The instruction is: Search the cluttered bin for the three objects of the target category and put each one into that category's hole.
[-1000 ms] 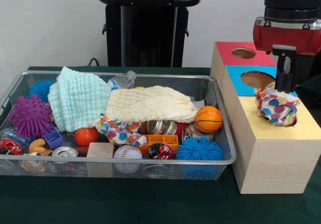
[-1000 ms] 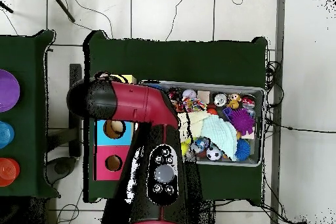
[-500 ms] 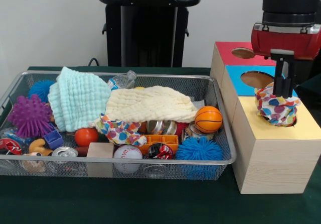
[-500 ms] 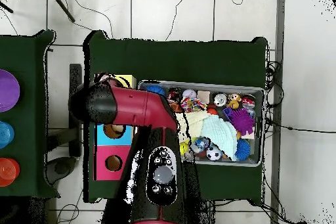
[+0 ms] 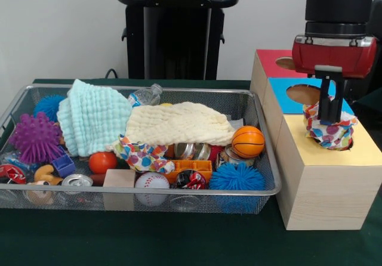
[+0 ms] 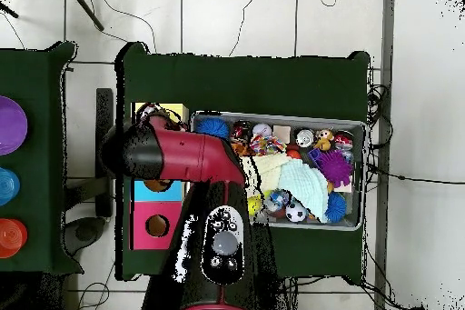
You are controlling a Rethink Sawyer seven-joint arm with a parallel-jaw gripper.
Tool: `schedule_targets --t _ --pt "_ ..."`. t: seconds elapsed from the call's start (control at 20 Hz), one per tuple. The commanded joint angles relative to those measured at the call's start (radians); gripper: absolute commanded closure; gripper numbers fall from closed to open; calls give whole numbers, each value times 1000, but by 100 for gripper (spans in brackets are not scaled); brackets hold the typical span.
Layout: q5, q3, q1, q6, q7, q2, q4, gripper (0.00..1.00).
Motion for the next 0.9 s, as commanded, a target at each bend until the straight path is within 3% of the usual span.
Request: schedule_targets --t 0.05,0.5,0.9 --pt "-35 39 -10 -83 130 47 140 100" --pt "-40 71 -39 -96 84 44 137 100" --pt "-16 87 -53 -2 77 -13 161 100"
